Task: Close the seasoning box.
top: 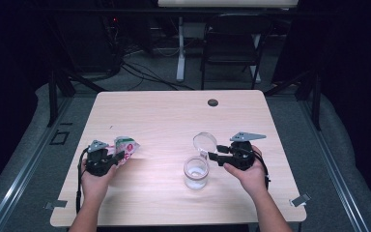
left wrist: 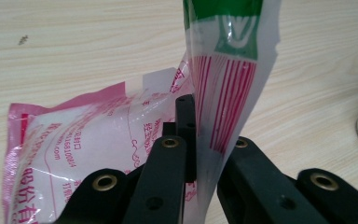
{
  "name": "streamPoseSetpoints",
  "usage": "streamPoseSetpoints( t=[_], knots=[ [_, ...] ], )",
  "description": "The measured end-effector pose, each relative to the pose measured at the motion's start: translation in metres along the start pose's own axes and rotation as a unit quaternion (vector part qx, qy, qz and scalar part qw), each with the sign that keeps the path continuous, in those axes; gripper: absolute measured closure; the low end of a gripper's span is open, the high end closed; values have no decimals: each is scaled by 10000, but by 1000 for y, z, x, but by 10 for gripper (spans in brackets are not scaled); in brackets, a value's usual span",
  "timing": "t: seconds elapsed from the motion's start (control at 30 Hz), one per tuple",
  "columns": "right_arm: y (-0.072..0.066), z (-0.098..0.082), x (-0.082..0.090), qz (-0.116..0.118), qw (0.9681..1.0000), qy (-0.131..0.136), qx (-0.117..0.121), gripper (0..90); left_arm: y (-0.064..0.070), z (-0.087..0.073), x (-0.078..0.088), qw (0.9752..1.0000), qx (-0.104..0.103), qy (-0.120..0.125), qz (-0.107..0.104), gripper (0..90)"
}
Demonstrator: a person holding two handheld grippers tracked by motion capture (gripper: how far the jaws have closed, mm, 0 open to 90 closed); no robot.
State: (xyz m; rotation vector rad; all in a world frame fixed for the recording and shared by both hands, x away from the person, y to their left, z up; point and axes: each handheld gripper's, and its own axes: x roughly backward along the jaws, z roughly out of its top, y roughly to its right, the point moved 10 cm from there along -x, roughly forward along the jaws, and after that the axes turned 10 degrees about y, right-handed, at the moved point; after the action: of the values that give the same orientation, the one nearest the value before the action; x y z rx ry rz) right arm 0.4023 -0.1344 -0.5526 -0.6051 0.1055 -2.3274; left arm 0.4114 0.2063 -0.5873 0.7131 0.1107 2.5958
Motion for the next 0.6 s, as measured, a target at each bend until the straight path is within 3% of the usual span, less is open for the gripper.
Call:
streamPoseSetpoints(
  t=[0.17, 0.43, 0.6],
  knots=[
    [0, 0, 6, -29, 10000, 18, -5, 474, -9, 13, 11, 9999, 43, 100, 116, 900],
    [-1, -1, 16, -96, 9999, 75, 15, 474, -23, 34, 31, 9966, -387, 278, 670, 900],
    [3, -5, 21, -213, 9997, 103, -51, 474, -28, 47, 39, 9936, -506, 473, 887, 900]
  ],
)
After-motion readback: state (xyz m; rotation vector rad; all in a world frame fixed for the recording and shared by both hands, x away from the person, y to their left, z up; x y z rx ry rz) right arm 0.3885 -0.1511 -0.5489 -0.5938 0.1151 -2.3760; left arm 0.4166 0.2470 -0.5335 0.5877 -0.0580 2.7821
